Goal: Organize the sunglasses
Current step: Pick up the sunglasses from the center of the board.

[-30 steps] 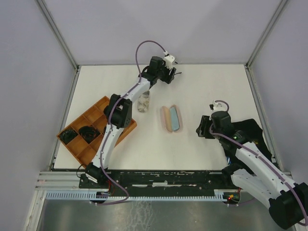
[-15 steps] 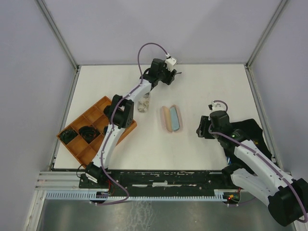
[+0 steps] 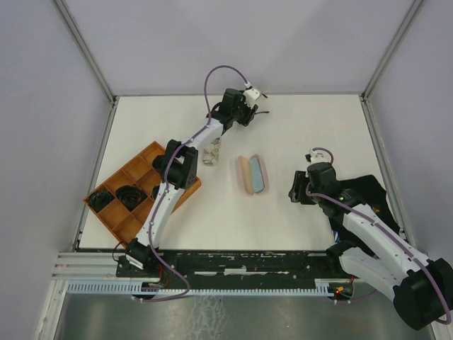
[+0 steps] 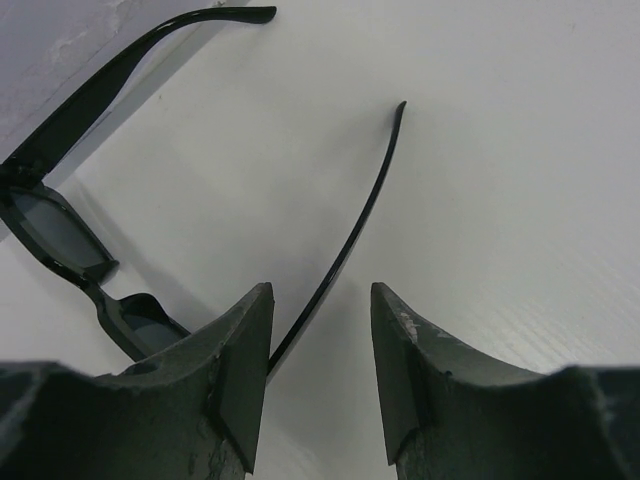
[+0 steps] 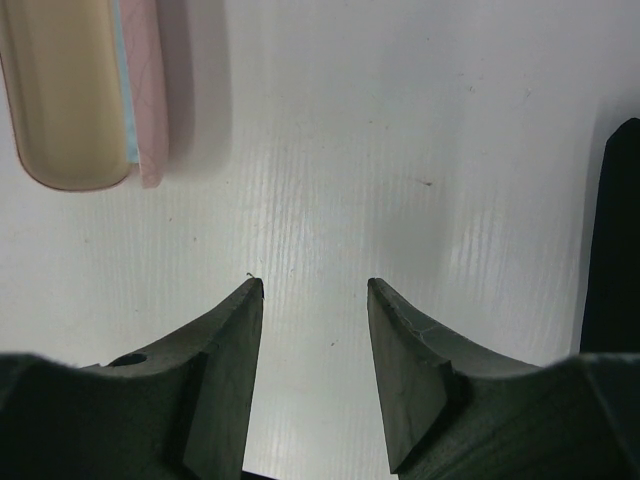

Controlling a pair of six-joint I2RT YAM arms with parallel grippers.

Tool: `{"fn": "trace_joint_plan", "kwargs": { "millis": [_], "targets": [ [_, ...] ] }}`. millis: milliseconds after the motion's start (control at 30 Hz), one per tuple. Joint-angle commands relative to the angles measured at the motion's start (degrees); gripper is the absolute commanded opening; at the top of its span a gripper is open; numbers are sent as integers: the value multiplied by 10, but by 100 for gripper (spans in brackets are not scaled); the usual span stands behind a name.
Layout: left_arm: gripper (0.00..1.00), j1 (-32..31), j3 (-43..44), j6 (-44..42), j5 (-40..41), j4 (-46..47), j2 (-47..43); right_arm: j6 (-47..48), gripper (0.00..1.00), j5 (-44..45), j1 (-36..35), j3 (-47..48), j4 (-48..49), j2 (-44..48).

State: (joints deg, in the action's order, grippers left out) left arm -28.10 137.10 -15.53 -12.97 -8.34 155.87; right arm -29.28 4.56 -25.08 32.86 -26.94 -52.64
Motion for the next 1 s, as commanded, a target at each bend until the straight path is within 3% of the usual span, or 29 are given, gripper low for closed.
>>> {"fn": "trace_joint_plan", "kwargs": {
  "millis": [0,433,833,967],
  "targets": [
    [49,-4,26,-29,8,20,1,9,55,-1,2,11,22,0],
    [30,-16,-4,-75,-3,-3,-24,6,55,-1,2,9,18,14],
    [19,-37,-12,-116,-55,-78,-50,-3,55,11,2,13,-1,64],
    [11,-47,-30,-125,-61,-93,-69,-10,55,21,2,14,-10,90]
  ]
}}
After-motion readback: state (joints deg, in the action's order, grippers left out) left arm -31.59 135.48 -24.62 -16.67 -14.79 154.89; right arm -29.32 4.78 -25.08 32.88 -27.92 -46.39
